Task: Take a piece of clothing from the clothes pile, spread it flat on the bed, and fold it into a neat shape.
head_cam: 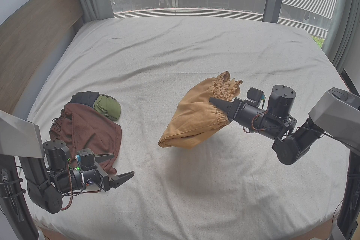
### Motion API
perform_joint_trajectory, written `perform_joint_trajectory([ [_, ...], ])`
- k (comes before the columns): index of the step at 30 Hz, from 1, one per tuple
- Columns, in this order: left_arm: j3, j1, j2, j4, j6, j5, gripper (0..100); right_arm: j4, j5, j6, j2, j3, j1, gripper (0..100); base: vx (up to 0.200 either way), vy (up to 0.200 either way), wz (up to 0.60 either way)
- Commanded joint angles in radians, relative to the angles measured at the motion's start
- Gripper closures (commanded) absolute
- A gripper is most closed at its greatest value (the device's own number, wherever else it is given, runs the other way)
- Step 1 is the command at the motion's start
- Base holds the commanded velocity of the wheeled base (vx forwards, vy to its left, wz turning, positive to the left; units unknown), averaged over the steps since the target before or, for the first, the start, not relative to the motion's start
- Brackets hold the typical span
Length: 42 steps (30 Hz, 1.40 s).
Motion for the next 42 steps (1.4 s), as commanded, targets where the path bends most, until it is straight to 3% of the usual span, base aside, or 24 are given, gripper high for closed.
perform_joint_trajectory([
  [1,-0.001,0.003,0.014,-0.001,0.001,-0.001,0,0.06,0.001,-0.001,0.06,-0.106,-0.003,100,0.0,0.0,0.0],
  [17,0.0,0.003,0.02,-0.001,0.0,-0.001,0,0.239,0.001,-0.007,0.084,-0.304,-0.022,100,0.0,0.0,0.0],
  [33,0.0,0.003,0.026,-0.001,0.001,-0.003,0,0.287,0.001,-0.026,0.139,-0.394,-0.026,100,0.0,0.0,0.0],
  [42,0.003,0.006,0.026,-0.001,0.001,-0.004,0,0.382,-0.001,-0.038,0.185,-0.535,0.001,100,0.0,0.0,0.0],
])
